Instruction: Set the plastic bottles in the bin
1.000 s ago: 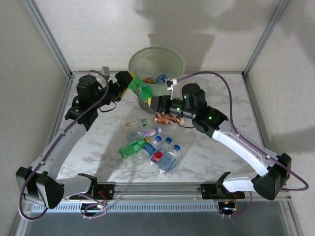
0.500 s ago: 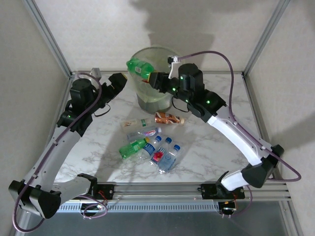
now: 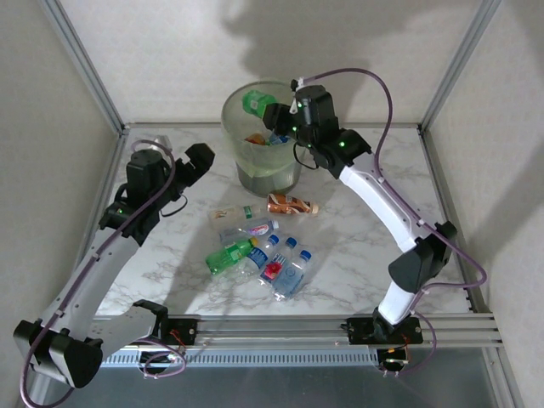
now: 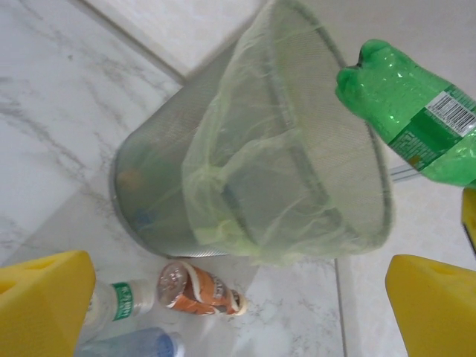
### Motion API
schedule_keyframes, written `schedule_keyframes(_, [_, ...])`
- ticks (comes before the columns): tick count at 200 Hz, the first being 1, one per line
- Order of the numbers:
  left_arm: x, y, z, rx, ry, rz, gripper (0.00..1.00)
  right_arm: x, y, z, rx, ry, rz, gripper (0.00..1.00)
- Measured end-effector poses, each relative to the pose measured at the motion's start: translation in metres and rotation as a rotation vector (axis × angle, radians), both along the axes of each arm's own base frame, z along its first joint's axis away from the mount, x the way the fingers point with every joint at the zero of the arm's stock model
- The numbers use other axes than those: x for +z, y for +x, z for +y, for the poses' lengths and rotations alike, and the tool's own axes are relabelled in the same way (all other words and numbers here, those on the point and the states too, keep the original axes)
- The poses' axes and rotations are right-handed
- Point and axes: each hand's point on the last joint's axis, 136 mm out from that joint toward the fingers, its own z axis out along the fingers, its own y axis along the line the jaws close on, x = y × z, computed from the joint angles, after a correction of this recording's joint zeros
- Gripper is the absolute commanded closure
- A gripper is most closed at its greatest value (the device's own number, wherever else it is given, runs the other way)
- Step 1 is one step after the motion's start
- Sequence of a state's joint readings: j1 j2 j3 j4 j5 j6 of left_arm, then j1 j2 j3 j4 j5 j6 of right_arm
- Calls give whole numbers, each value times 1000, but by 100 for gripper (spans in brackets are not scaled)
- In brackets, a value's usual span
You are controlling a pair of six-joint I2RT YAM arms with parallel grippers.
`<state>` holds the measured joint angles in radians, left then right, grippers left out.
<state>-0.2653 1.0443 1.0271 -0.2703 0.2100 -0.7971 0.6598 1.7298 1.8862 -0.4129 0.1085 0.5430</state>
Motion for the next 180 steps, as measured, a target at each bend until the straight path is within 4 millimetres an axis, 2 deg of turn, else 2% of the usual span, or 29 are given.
schedule_keyframes(34, [-49, -9, 3, 21, 0, 121, 1, -12, 24, 3, -26, -19, 29, 36])
schedule_keyframes(63, [-82, -17, 6, 35, -1, 214, 5, -23, 30, 9, -21, -42, 54, 34])
schedule_keyframes(99, [-102, -24, 7, 47, -5, 272, 10, -24, 26, 6, -17, -45, 60, 34])
schedule_keyframes(138, [-126, -34, 7, 39, 8, 336, 14, -23, -4, -9, -5, -47, 61, 34])
schedule_keyframes(180, [-152, -50, 2, 22, 19, 410, 12, -7, -66, -18, 52, -46, 1, 29])
